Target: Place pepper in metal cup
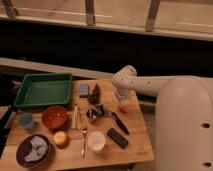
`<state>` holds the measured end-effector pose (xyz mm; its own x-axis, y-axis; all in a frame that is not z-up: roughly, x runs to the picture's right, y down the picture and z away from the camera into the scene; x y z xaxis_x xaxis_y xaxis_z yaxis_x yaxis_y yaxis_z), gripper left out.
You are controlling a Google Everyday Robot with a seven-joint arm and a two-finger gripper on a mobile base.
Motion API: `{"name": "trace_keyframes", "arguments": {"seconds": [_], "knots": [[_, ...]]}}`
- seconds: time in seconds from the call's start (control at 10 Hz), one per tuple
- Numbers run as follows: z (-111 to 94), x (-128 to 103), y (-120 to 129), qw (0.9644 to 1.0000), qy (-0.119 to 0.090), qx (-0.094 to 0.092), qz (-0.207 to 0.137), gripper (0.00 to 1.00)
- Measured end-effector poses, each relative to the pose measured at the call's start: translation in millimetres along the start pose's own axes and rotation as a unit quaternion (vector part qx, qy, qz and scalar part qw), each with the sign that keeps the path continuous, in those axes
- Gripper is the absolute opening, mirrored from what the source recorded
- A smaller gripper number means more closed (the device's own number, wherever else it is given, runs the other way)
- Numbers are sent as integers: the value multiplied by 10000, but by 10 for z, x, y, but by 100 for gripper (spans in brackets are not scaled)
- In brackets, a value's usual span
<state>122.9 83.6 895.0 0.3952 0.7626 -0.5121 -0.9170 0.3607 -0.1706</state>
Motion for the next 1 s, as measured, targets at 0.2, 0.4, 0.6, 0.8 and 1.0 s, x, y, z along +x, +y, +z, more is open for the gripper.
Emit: {"name": "trace_keyframes", "arguments": {"seconds": [0.2, 0.4, 0.6, 0.8, 1.0], "knots": [[61, -70, 75, 10000, 18, -38, -63, 69], [142, -126, 91, 9999, 26, -117, -26, 69], [220, -182, 144, 9998, 44, -181, -18, 69], [273, -208, 172, 9997, 96, -229, -26, 67], [295, -187, 135, 9995, 131, -270, 0, 50]]}}
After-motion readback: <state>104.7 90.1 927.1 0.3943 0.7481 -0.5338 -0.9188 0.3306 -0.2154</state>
